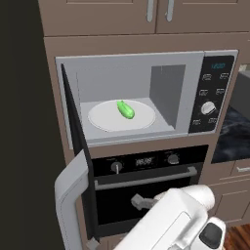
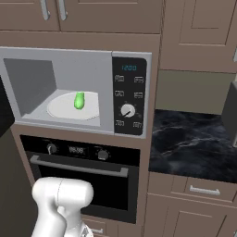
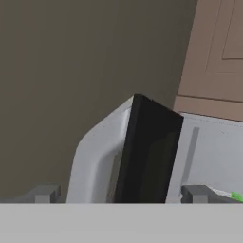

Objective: Close the microwave door.

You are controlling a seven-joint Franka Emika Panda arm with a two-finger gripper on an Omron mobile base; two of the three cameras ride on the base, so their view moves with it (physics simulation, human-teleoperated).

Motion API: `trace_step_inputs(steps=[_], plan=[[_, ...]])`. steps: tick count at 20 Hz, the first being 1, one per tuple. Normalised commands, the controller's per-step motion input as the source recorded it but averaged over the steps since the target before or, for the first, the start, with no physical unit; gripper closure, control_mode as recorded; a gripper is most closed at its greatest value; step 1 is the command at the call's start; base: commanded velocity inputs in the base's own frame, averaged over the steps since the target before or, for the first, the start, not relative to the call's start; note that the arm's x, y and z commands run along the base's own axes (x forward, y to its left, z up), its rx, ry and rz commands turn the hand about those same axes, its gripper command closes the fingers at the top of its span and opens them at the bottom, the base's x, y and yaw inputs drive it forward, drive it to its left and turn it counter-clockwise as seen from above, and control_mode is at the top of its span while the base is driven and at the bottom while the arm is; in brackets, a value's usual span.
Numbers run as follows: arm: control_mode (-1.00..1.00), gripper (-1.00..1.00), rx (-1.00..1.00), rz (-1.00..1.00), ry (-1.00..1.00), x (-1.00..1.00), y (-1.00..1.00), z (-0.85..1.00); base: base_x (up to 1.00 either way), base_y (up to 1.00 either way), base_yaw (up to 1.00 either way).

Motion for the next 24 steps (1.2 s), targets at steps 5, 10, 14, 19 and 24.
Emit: trace_step_inputs(steps=[5, 10, 14, 19, 24], plan=[[-1.0, -1.0, 0.04, -0.19, 0.01, -0.02, 0.15, -0.21, 0.0, 0.0, 0.0], [-1.0, -1.0, 0.0, -0.34, 0.1, 0.32, 0.31, -0.06, 0.0, 0.0, 0.0], [-1.0, -1.0, 0.04, -0.3, 0.12, 0.17, 0.15, -0.01, 0.0, 0.0, 0.0], [-1.0, -1.0, 0.09, -0.29, 0.11, 0.05, -0.19, -0.17, 0.0, 0.0, 0.0], [-1.0, -1.0, 0.12, -0.38, 0.16, 0.04, -0.59, -0.19, 0.0, 0.0, 0.0]])
